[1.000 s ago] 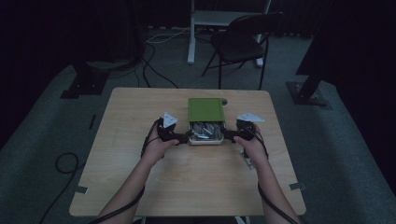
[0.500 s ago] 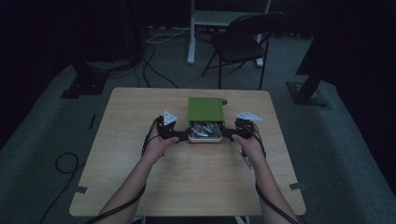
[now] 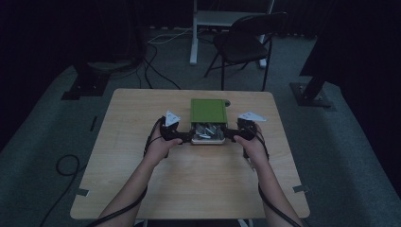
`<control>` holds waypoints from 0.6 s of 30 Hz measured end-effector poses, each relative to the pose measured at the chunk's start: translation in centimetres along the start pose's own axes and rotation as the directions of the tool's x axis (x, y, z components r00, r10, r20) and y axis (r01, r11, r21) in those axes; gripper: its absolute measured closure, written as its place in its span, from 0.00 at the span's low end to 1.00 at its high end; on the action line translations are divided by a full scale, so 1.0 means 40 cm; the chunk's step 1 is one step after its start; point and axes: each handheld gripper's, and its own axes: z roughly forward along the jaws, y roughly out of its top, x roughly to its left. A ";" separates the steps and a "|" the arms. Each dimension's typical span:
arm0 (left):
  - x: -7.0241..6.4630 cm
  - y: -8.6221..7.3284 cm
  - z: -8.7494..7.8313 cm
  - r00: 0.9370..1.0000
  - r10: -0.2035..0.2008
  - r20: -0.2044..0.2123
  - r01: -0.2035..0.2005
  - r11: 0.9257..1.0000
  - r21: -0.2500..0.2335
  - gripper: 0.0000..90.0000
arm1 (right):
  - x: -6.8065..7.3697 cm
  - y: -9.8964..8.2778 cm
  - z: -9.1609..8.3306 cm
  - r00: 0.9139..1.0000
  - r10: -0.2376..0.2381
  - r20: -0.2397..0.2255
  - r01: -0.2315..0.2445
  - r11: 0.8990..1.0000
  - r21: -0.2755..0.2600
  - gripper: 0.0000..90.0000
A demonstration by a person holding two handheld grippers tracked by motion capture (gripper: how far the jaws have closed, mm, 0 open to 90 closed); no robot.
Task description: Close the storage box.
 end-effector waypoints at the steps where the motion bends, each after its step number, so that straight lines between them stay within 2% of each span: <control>1: -0.004 0.003 -0.005 1.000 0.006 0.002 -0.006 1.000 -0.004 0.09 | 0.001 -0.001 -0.006 1.000 0.004 -0.007 -0.004 1.000 -0.005 0.15; 4: -0.008 0.003 -0.009 1.000 0.006 0.005 -0.006 1.000 -0.008 0.09 | 0.001 -0.006 -0.012 1.000 0.003 -0.006 -0.003 1.000 -0.008 0.15; 6: -0.013 0.002 -0.014 1.000 0.015 0.005 -0.015 1.000 -0.010 0.09 | -0.001 -0.010 -0.017 1.000 0.002 -0.011 -0.002 1.000 -0.014 0.15; 7: -0.017 -0.001 -0.019 1.000 0.020 0.009 -0.020 1.000 -0.007 0.09 | -0.003 -0.017 -0.022 1.000 -0.014 -0.011 0.014 1.000 -0.009 0.15; 11: -0.018 -0.006 -0.032 0.999 0.041 0.002 -0.041 0.999 -0.002 0.09 | -0.008 -0.025 -0.032 1.000 -0.013 -0.004 0.013 1.000 -0.010 0.15; 18: -0.009 -0.019 -0.045 0.999 0.031 -0.010 -0.030 1.000 0.001 0.09 | -0.010 -0.031 -0.050 1.000 -0.026 -0.003 0.026 1.000 -0.015 0.15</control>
